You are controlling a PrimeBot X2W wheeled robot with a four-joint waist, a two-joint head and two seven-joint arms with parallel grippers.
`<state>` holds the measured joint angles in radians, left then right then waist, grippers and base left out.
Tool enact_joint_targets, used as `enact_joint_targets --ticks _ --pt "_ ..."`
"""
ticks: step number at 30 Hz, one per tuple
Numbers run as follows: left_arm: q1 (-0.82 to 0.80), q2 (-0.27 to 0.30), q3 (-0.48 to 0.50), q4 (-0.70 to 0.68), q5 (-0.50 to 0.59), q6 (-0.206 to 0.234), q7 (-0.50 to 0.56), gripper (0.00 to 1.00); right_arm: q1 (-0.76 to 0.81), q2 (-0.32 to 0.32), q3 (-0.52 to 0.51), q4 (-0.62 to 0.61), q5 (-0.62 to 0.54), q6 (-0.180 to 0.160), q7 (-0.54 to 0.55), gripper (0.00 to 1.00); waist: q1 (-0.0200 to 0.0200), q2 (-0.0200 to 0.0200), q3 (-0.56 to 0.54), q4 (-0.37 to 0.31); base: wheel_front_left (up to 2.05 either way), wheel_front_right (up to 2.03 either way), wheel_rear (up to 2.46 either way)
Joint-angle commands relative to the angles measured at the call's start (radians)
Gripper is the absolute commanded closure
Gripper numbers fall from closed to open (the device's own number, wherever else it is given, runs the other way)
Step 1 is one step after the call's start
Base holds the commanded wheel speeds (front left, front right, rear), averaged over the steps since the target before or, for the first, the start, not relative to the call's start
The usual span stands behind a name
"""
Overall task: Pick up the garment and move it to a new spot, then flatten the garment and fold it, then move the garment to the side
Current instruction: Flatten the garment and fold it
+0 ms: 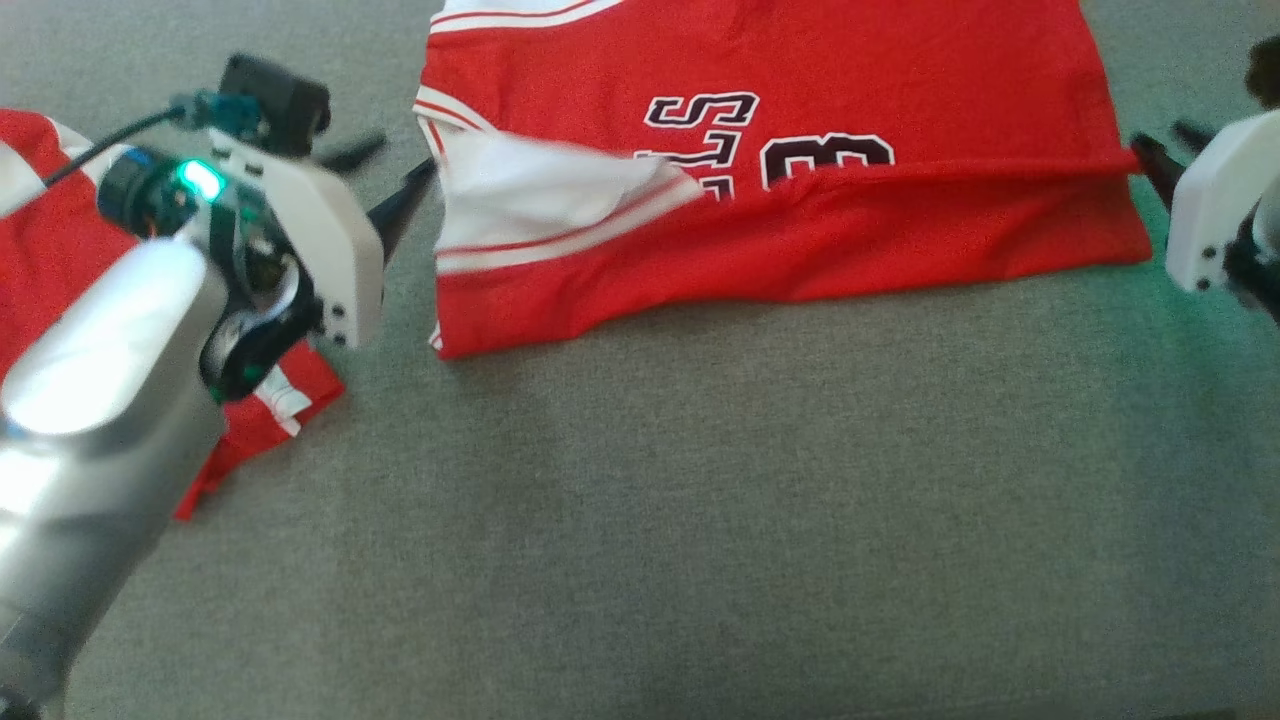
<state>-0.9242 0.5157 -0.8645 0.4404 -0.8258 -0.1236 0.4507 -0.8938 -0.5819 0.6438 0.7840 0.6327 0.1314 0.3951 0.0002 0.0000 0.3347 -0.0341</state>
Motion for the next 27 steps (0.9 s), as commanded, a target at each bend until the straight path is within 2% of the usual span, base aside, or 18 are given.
enact_joint_targets --ticks 1,7,12,14,19,23,24,27 --pt "-0.082 0.017 0.063 0.009 0.025 0.003 -0.054 0.0 -0.028 0.001 -0.02 0.001 -0.017 -0.001 -0.046 0.0 -0.0002 0.0 0.006 0.0 0.0 0.0 0.0" --pt "-0.122 -0.066 0.138 0.101 0.083 0.08 -0.367 0.0 -0.066 0.052 -0.101 0.068 -0.081 -0.001 -0.299 0.0 -0.0002 0.0 -0.026 0.005 0.0 0.0 0.0" --pt "-0.066 -0.115 0.2 0.116 0.083 0.12 -0.62 0.0 -0.035 0.093 -0.16 0.059 -0.131 -0.001 -0.538 0.0 -0.0002 0.0 -0.088 0.006 0.0 0.0 0.0" --pt "-0.047 -0.121 0.209 0.111 0.085 0.13 -0.655 0.0 -0.022 0.101 -0.177 0.056 -0.142 -0.001 -0.579 0.0 -0.0002 0.0 -0.101 0.005 0.0 0.0 0.0" --pt "0.081 -0.153 0.261 0.038 0.112 0.185 -0.71 0.0 0.08 0.133 -0.301 0.0 -0.209 -0.001 -0.652 0.0 -0.0002 0.0 -0.156 0.006 0.0 0.0 0.0" --pt "0.227 -0.194 0.345 -0.076 0.17 0.224 -0.712 0.0 0.215 0.177 -0.424 -0.121 -0.288 -0.001 -0.656 0.0 -0.0002 0.0 -0.19 0.005 0.0 0.0 0.0" --pt "0.307 -0.221 0.376 -0.111 0.195 0.23 -0.712 0.0 0.293 0.21 -0.48 -0.182 -0.325 -0.001 -0.656 0.0 -0.0002 0.0 -0.205 0.003 0.0 0.0 0.0" --pt "0.409 -0.262 0.407 -0.132 0.228 0.227 -0.712 0.0 0.401 0.256 -0.545 -0.244 -0.372 -0.001 -0.657 0.0 -0.0002 0.0 -0.228 0.002 0.0 0.0 0.0"
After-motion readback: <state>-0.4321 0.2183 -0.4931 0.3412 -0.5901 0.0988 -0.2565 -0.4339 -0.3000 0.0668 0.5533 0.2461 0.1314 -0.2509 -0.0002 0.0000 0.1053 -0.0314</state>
